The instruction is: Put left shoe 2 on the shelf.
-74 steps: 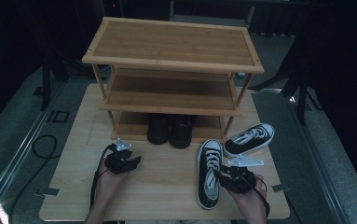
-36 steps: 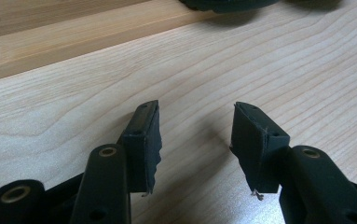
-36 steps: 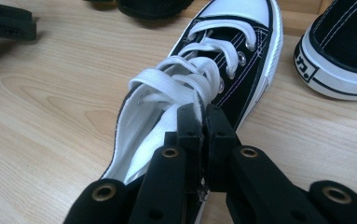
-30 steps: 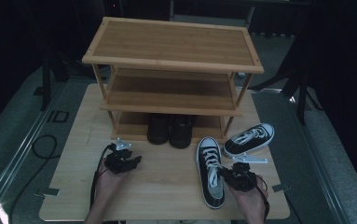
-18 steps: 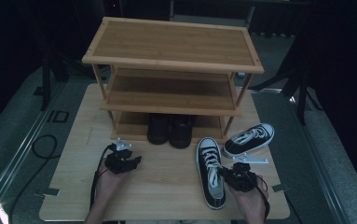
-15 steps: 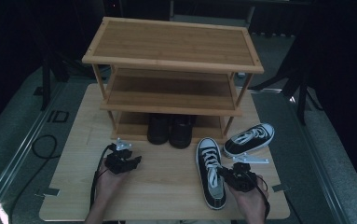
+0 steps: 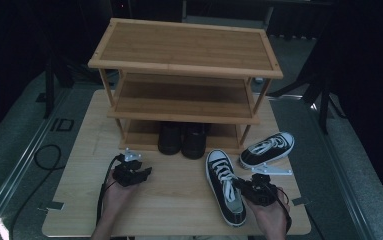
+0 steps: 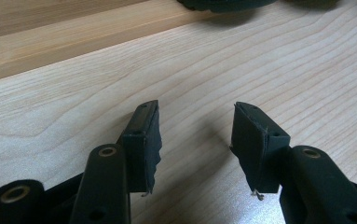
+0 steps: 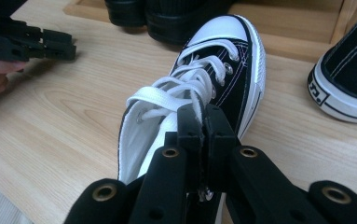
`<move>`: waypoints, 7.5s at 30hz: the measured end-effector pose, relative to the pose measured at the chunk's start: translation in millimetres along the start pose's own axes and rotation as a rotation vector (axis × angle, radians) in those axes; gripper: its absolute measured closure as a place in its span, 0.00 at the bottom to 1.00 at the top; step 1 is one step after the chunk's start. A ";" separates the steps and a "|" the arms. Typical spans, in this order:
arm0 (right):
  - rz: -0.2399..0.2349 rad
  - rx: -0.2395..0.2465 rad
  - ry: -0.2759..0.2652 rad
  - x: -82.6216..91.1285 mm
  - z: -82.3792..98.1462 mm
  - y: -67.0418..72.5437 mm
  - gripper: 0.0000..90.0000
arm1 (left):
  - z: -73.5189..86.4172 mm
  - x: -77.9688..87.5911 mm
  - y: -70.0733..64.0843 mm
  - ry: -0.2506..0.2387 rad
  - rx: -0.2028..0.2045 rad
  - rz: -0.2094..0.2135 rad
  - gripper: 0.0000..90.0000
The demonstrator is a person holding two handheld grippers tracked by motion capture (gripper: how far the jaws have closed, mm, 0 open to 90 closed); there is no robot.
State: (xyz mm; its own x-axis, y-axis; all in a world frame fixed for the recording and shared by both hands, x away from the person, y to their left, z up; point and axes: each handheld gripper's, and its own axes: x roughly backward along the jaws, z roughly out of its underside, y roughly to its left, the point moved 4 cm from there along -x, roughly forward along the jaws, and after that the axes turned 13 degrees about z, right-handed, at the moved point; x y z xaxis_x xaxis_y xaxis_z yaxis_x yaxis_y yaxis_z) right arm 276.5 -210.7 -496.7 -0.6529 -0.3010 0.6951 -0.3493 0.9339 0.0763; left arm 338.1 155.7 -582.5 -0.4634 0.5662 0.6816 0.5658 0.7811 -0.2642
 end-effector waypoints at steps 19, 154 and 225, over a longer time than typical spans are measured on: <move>-0.035 0.021 -0.041 21.5 -21.6 6.4 0.98 | 0.0 0.0 0.0 -0.002 -0.001 -0.001 0.58; -0.231 0.228 -0.249 29.4 -196.1 3.4 0.97 | -0.5 -0.4 0.8 -0.009 0.006 0.014 0.58; -0.017 0.131 -0.203 3.6 -166.2 -47.2 0.99 | -0.9 -1.2 0.1 -0.007 0.002 0.012 0.58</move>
State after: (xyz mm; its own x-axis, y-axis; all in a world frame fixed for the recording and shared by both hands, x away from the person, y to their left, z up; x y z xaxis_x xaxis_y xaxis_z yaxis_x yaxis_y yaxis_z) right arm 402.4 -223.8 -379.0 -0.7630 -0.3615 0.5359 -0.4370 0.8993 -0.0156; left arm 339.4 154.9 -582.7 -0.4619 0.5772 0.6734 0.5697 0.7750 -0.2735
